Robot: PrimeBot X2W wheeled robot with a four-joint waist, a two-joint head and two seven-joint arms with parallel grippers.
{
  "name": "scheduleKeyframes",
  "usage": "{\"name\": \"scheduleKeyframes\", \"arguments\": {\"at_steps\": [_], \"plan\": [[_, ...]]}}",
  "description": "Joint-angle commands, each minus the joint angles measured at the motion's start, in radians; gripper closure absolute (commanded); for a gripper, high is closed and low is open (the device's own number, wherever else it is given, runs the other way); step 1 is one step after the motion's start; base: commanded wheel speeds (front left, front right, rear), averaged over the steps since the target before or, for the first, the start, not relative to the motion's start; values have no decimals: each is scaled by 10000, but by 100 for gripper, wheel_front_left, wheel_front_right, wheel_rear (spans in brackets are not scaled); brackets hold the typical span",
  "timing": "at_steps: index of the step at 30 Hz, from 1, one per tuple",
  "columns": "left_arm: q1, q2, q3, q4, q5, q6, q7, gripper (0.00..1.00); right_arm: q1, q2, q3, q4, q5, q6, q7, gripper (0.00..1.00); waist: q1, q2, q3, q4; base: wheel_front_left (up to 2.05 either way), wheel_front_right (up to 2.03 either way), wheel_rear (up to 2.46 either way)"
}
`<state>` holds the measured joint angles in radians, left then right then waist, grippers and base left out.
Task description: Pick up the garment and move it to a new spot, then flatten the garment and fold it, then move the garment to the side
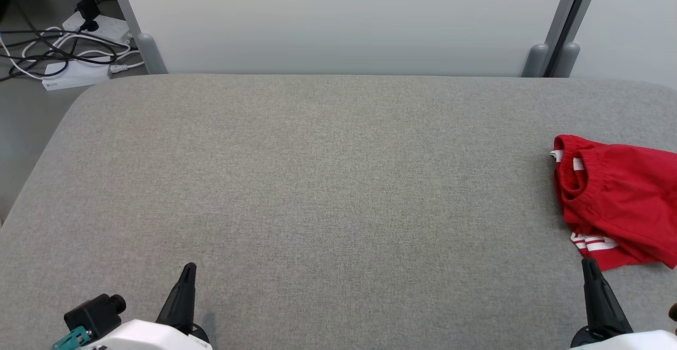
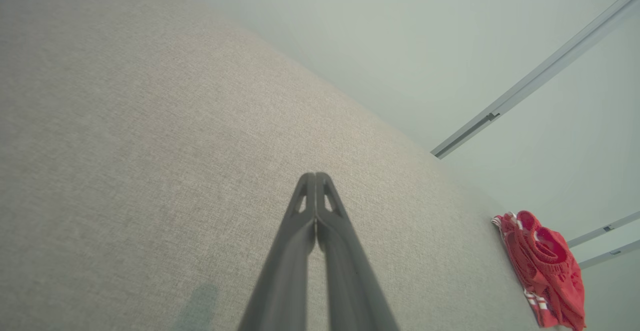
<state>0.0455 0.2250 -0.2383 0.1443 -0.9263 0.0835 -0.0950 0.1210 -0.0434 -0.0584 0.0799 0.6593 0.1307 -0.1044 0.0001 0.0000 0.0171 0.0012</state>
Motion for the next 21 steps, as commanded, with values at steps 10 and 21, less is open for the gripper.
{"name": "scheduleKeyframes", "arguments": {"at_steps": [10,21], "plan": [[-686,-129,642,-47,-974,-359,240,100,-664,-256,50,9,1402,1,234,100,-1,0,-17,-1,0,0,0],[-815,-359,1059,114,-1912,-637,502,100,-909,-290,44,259,2736,1,466,100,-1,0,-36,-3,0,0,0]]}}
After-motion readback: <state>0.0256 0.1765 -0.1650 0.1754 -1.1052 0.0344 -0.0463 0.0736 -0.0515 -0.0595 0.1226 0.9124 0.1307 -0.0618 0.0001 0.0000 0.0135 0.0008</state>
